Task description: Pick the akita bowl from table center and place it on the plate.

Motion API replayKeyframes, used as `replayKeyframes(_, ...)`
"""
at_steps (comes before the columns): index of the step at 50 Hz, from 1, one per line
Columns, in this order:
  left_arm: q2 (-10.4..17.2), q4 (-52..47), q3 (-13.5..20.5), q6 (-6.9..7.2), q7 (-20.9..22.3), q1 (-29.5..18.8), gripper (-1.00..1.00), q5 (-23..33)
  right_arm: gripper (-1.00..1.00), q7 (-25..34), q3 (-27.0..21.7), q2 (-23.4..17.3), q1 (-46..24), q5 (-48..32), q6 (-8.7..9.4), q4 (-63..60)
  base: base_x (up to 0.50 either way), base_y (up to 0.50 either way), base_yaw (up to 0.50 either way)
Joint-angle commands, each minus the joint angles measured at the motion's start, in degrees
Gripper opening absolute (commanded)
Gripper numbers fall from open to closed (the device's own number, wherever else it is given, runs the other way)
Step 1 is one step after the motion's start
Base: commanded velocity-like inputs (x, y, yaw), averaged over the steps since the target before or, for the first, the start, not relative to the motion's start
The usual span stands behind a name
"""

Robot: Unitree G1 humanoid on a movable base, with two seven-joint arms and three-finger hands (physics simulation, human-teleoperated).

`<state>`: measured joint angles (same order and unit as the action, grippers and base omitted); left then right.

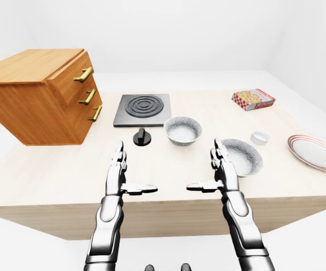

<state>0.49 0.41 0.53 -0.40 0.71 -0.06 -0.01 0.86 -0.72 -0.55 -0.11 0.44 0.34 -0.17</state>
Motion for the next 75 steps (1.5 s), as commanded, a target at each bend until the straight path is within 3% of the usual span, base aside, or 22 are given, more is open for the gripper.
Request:
replayKeyframes(1,0.8,2.5,0.5,-1.21,0.2,-1.6,1.0,2.7,1.0,1.6,-1.4,-0.9,-1.4,0.4,2.62,-1.2,0.0,0.0,0.0)
replayKeyframes(5,1.3,4.6,0.8,0.42,0.1,-5.5,1.0,4.6,1.0,1.3,-2.0,-1.1,-3.8,0.7,4.66,-2.5,0.0,0.0,0.0)
replayKeyframes(6,1.6,4.3,1.3,2.87,0.1,-8.4,1.0,4.6,1.0,1.3,-2.4,-1.4,-5.5,1.2,4.66,-3.4,0.0,0.0,0.0)
replayKeyframes(9,2.3,5.2,2.0,5.4,0.1,-13.2,1.0,4.6,1.0,1.0,-2.8,-2.1,-9.2,1.2,4.66,-3.7,0.0,0.0,0.0)
replayKeyframes(13,3.9,8.7,3.0,5.4,-0.4,-20.8,1.0,5.0,1.0,1.0,-3.9,-3.3,-15.0,2.5,4.66,-2.1,0.0,0.0,0.0)
replayKeyframes(20,5.2,14.4,3.7,5.4,-1.5,-27.0,1.0,4.0,1.0,0.7,-4.6,-3.6,-16.1,4.9,4.66,-1.4,0.0,0.0,0.0)
replayKeyframes(47,3.6,14.3,2.3,5.4,-1.9,-26.4,1.0,4.1,1.0,1.7,-4.9,-3.8,-12.4,6.3,4.66,-5.4,0.0,-0.47,0.0)
replayKeyframes(65,3.7,14.7,2.3,5.4,-1.8,-26.4,1.0,4.4,1.0,1.7,-5.0,-4.0,-12.8,5.7,4.66,-4.1,0.28,-0.49,0.0)
replayKeyframes(75,4.2,14.8,2.7,5.4,-1.7,-26.2,1.0,4.6,1.0,1.3,-4.8,-4.0,-13.0,4.5,4.66,-3.2,0.06,-0.06,0.0)
